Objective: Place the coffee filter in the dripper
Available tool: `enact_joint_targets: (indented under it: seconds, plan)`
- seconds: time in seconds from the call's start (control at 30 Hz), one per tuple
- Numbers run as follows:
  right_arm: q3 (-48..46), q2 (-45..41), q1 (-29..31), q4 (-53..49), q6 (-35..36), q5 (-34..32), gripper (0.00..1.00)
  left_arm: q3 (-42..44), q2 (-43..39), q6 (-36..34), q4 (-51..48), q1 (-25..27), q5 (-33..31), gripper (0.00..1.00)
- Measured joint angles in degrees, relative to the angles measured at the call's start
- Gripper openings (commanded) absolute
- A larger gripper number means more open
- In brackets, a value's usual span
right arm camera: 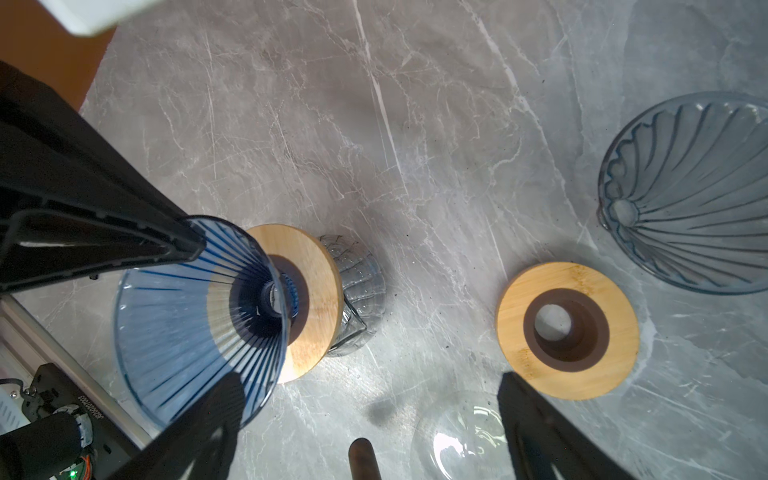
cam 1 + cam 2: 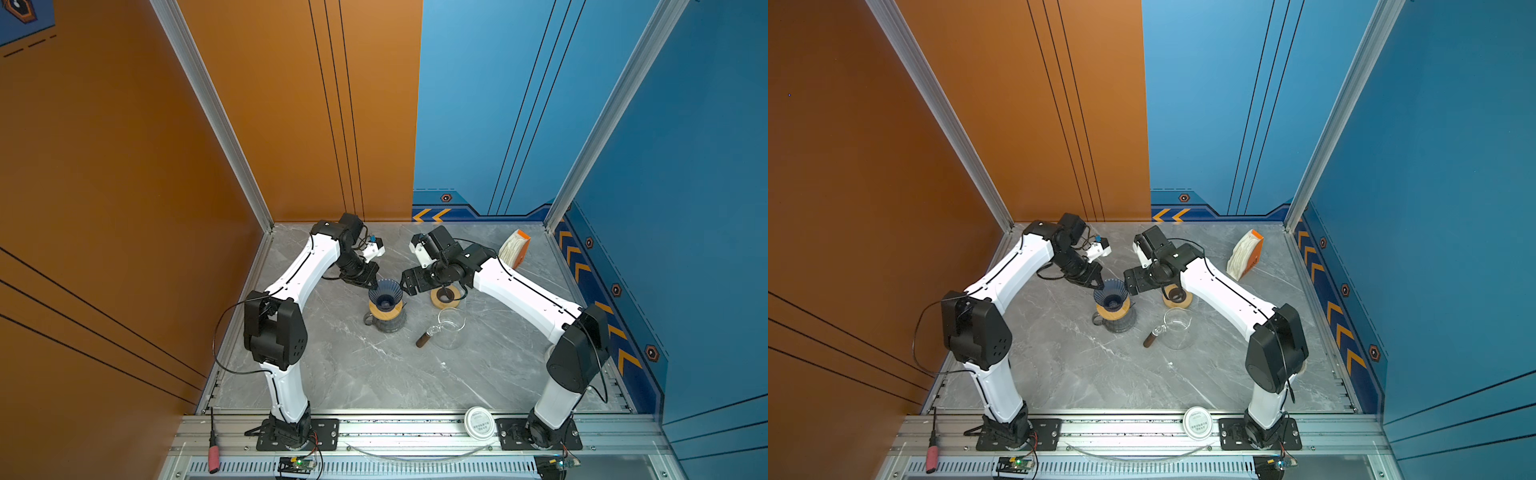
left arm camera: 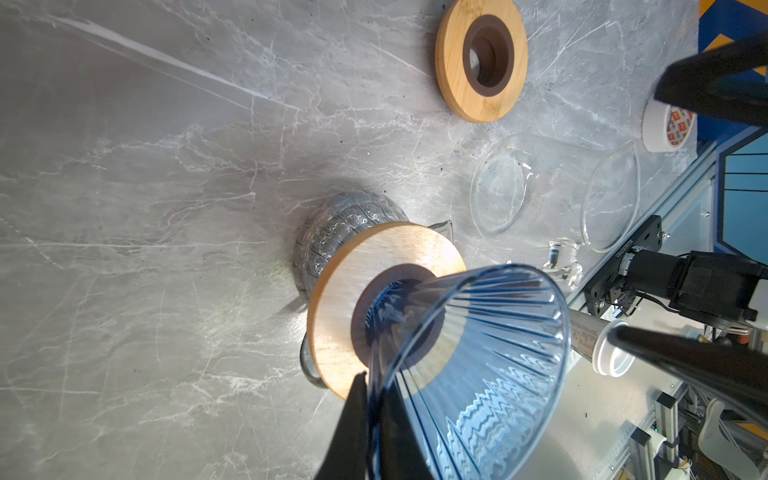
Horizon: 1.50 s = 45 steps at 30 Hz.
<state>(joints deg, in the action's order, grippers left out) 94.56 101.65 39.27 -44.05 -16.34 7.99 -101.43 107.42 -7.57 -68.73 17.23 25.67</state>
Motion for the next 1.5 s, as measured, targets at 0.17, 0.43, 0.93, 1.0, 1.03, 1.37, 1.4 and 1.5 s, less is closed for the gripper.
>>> enact_joint_targets:
  seconds: [0.17, 0.43, 0.93, 1.0, 1.03, 1.37, 1.4, 1.5]
  plan:
    - [3.3, 2.2, 0.3, -1.6, -0.2, 1.2, 0.83, -1.9, 0.1, 0.1, 0.0, 0.0, 0.4, 0.28]
    - [6.1, 3.7, 0.3, -4.5, -1.1, 1.3, 0.72, -1.7, -0.8, 0.6, 0.1, -0.4, 0.6, 0.39]
    - [10.5, 7.5, 0.5, -8.5, -2.0, 3.2, 0.44, 13.2, -12.7, 7.8, 7.9, -5.4, 6.2, 0.29]
    - [11.1, 7.8, 1.0, -8.8, -2.1, 3.8, 0.43, 15.3, -13.3, 9.2, 9.3, -5.4, 6.7, 0.27]
    - [11.2, 8.0, 1.4, -8.8, -2.1, 3.9, 0.42, 16.2, -13.5, 9.9, 10.2, -5.3, 7.0, 0.26]
    - [11.4, 10.2, 3.1, -9.2, -2.6, 4.9, 0.35, 17.8, -13.5, 13.7, 15.5, -3.6, 7.6, 0.19]
    - [11.4, 10.3, 3.1, -9.2, -2.8, 4.9, 0.33, 17.8, -13.5, 13.7, 15.6, -3.5, 7.6, 0.17]
    - [11.4, 10.4, 3.1, -9.2, -3.1, 4.9, 0.3, 17.8, -13.1, 14.1, 15.9, -3.2, 7.5, 0.14]
